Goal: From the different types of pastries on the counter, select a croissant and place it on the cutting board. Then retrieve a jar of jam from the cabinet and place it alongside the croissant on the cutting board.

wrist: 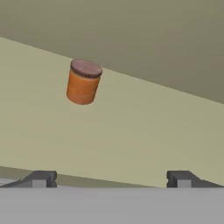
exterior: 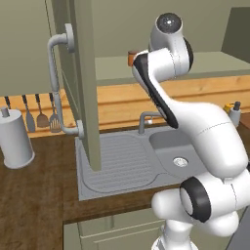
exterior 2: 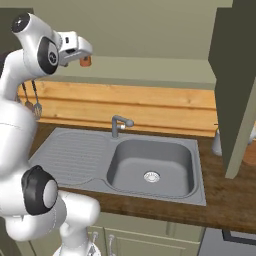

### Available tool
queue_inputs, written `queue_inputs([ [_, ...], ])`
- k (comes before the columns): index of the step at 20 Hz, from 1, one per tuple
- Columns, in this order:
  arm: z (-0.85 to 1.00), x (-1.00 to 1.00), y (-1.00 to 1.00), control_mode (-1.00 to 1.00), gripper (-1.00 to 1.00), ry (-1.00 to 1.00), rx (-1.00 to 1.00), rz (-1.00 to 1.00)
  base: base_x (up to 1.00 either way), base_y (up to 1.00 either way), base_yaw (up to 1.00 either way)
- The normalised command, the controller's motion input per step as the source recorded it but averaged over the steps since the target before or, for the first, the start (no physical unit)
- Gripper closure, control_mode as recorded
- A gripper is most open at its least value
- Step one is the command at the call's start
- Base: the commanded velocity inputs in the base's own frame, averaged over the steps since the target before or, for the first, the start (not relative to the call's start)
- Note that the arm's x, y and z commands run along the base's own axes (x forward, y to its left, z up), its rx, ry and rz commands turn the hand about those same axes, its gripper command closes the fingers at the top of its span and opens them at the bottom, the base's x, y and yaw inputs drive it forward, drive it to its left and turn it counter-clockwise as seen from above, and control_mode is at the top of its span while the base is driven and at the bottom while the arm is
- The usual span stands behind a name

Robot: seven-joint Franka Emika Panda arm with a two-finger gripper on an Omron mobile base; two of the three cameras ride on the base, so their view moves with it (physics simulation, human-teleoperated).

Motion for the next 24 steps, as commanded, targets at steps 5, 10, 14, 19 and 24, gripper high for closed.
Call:
queue_inputs([
  [5,0.26,0.39,0.18,-1.0,-1.0,0.0,0.05,0.0,0.0,0.0,0.0],
  [10,-0.02,0.03,0.04,-1.0,-1.0,0.03,0.05,0.01,0.0,0.0,0.0],
  [14,-0.29,-0.13,0.0,-1.0,-1.0,0.02,0.0,0.0,0.0,0.0,0.0],
  [19,-0.42,0.0,0.19,-1.0,-1.0,0.0,0.03,-0.02,0.0,0.0,0.0],
  [24,-0.17,0.36,0.05,-1.0,-1.0,0.0,0.08,0.0,0.0,0.0,0.0],
])
